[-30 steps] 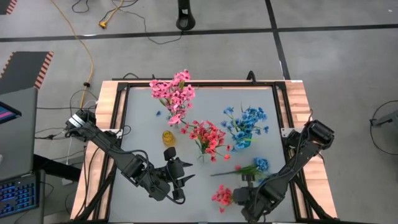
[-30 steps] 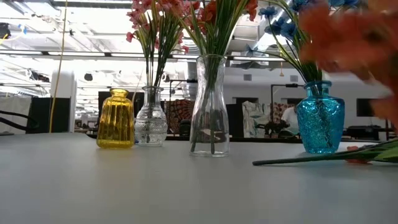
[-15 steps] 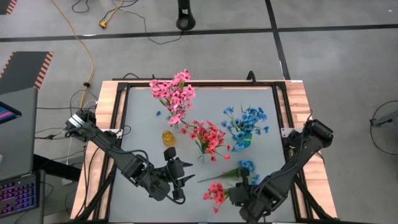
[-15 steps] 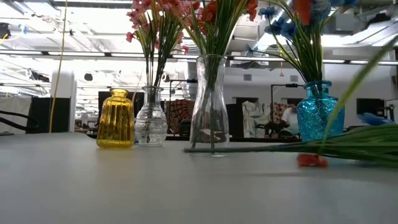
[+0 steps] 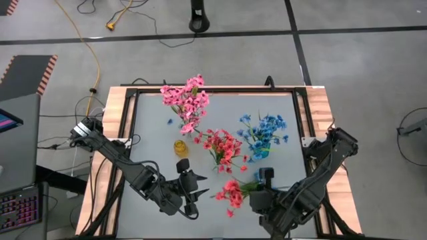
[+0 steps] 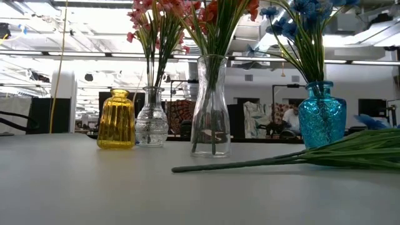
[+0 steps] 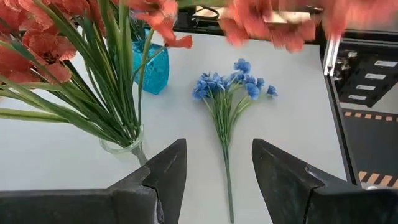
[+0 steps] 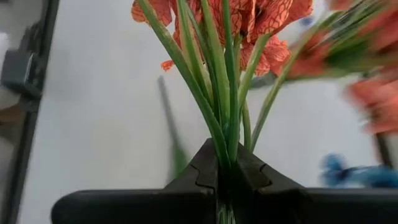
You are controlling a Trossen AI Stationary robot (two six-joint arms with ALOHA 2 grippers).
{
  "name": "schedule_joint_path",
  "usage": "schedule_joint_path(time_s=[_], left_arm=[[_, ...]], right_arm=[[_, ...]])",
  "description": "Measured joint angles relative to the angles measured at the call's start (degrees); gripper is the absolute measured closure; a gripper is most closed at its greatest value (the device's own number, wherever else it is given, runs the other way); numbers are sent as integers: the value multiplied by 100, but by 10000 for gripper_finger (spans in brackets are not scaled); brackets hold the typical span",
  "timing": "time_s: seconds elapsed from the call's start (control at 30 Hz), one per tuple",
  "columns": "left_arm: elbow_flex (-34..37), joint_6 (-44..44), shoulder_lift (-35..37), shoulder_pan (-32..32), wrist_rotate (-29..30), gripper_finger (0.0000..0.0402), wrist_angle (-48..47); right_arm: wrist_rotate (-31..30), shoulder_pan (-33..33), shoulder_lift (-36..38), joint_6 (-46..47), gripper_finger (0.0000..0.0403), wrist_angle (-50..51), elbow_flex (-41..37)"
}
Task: Sort flowers into vase by color
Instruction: Put the red flowers into the bottom transparent vase
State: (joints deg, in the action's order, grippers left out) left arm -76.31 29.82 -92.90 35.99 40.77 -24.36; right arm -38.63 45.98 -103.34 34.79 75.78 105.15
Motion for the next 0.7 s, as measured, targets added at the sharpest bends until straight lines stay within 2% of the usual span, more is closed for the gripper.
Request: schedule_joint_path(time_s=[0.17, 0.4, 0.7], left_arm=[[2, -337, 0, -2, -15, 231, 364], [2, -1170, 0, -3, -48, 231, 1165], [2, -1421, 0, -4, -46, 231, 1614]], right_arm=[[-818, 4, 1, -89, 359, 27, 377], [-2043, 64, 1, -98, 359, -242, 421], [-2295, 305, 1, -611, 359, -1377, 420]])
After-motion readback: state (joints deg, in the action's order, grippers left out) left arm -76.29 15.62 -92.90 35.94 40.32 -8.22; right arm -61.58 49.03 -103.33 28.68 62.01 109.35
